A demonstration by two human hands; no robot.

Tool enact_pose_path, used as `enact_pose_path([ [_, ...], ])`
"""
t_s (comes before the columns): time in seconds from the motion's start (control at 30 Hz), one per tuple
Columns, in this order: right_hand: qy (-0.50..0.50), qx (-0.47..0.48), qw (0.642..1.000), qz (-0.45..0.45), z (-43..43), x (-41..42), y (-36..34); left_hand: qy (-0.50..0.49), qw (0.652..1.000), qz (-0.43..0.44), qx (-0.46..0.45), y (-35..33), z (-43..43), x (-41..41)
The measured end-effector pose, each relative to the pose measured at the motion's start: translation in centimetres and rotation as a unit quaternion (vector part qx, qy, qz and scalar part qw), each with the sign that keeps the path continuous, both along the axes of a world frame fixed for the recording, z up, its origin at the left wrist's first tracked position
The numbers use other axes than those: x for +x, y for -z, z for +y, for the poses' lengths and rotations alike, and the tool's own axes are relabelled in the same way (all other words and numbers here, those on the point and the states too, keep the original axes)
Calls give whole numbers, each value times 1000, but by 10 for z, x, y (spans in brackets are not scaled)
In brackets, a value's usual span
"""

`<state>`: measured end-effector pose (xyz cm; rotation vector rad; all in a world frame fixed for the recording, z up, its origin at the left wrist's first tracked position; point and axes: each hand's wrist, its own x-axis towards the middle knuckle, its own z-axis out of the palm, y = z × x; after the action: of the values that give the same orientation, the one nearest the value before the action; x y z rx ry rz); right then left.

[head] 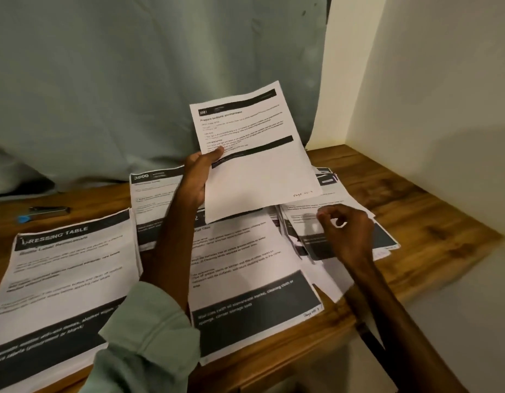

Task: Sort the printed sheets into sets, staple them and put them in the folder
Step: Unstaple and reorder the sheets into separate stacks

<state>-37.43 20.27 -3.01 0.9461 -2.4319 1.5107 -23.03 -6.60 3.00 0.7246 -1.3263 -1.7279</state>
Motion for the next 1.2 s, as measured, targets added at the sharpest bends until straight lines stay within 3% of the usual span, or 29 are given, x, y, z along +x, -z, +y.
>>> enact_pose_path([
  [0.13, 64, 56, 996, -32, 14, -75, 7, 14, 999, -12, 44, 34, 3, -12],
  [0.27, 36, 172, 983, -54, 4, -114, 8, -3, 998, -40, 53, 60, -2, -15],
  [0.4, 46, 276, 959, -50, -19, -149, 24, -27, 997, -69, 16, 62, -10, -19],
  [0.5, 32, 298, 952, -67, -27, -161, 16, -41, 995, -96, -10, 63, -14, -21],
  [0.63, -2, 252, 961, -111, -27, -179, 12, -45, 993, -105, -18, 66, -25, -28],
  [0.8, 40, 97, 992, -74, -16, -179, 31, -45, 991, -126, -20, 73, -29, -36],
  [0.97, 17, 4, 997, -79, -7, -186, 31, -48, 991, -122, -24, 78, -30, -39],
  [1.1, -19, -129, 952, -276, 3, -191, 29, -53, 990, -129, -26, 82, -34, -41],
  [1.2, -73, -179, 924, -329, 9, -195, 33, -51, 991, -125, -26, 85, -39, -41],
])
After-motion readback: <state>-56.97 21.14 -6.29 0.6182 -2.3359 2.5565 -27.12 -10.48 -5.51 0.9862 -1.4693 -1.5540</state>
